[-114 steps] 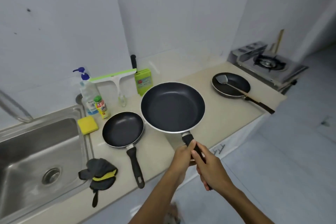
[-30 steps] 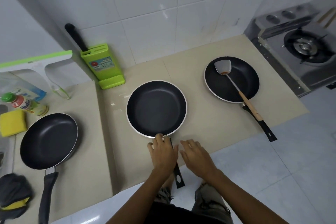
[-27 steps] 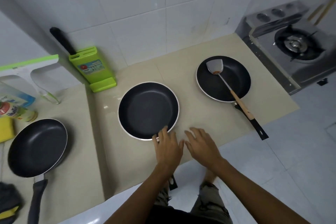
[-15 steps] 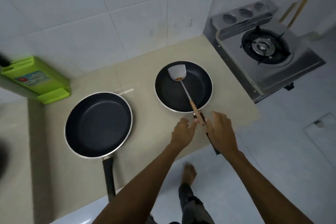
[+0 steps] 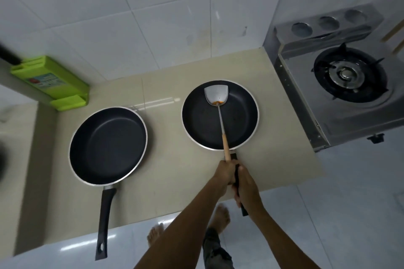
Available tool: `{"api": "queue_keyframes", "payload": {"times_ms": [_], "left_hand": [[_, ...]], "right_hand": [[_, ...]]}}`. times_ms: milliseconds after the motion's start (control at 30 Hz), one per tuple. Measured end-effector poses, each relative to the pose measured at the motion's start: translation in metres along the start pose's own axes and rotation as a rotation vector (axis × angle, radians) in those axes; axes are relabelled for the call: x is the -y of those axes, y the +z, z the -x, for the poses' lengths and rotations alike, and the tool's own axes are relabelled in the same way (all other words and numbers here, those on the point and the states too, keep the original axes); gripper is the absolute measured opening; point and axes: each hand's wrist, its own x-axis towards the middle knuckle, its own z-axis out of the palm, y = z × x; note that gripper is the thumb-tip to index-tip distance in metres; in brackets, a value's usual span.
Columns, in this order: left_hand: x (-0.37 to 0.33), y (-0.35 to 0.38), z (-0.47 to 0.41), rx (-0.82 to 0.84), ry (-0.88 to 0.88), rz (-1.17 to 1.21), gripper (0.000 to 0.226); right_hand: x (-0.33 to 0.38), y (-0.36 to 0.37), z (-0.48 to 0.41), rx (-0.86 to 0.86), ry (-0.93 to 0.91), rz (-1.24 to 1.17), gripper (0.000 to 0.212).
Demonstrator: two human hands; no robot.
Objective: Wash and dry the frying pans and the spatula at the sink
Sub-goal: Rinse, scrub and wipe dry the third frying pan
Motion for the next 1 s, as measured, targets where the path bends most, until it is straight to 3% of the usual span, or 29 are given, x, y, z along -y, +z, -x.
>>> {"api": "queue_keyframes", "payload": {"times_ms": [100, 200, 400, 433, 600, 700, 767, 833, 900, 1000], "left_hand": [[-0.001, 0.000, 0.013, 0.017, 0.007, -0.031, 0.023], [-0.002, -0.009, 0.039, 0.014, 0.033, -0.014, 0.016], [0.005, -0.055, 0.106, 0.033, 0.148, 0.028, 0.011], [0.006, -0.067, 0.119, 0.024, 0.172, 0.044, 0.010], [0.013, -0.147, 0.176, -0.051, 0.324, 0.139, 0.019], [0.028, -0.209, 0.209, -0.127, 0.390, 0.181, 0.026], [0.049, -0.259, 0.230, -0.167, 0.420, 0.213, 0.020], [0.071, -0.308, 0.251, -0.229, 0.434, 0.228, 0.030], [0.096, -0.359, 0.272, -0.278, 0.462, 0.261, 0.039], [0.134, -0.429, 0.307, -0.367, 0.485, 0.300, 0.016]], "right_hand": [[-0.006, 0.007, 0.008, -0.127, -0.144, 0.120, 0.090], [-0.008, 0.016, 0.022, -0.162, -0.241, 0.187, 0.097], [0.025, 0.049, 0.085, -0.114, -0.266, 0.094, 0.021], [0.033, 0.059, 0.096, -0.109, -0.284, 0.107, 0.021], [0.066, 0.126, 0.151, -0.108, -0.430, 0.142, 0.059], [0.080, 0.183, 0.184, -0.064, -0.417, 0.206, 0.072], [0.082, 0.231, 0.211, -0.044, -0.419, 0.192, 0.075], [0.077, 0.278, 0.236, -0.026, -0.429, 0.197, 0.075], [0.073, 0.327, 0.269, 0.030, -0.488, 0.219, 0.058], [0.073, 0.393, 0.315, 0.136, -0.461, 0.209, 0.054]]}}
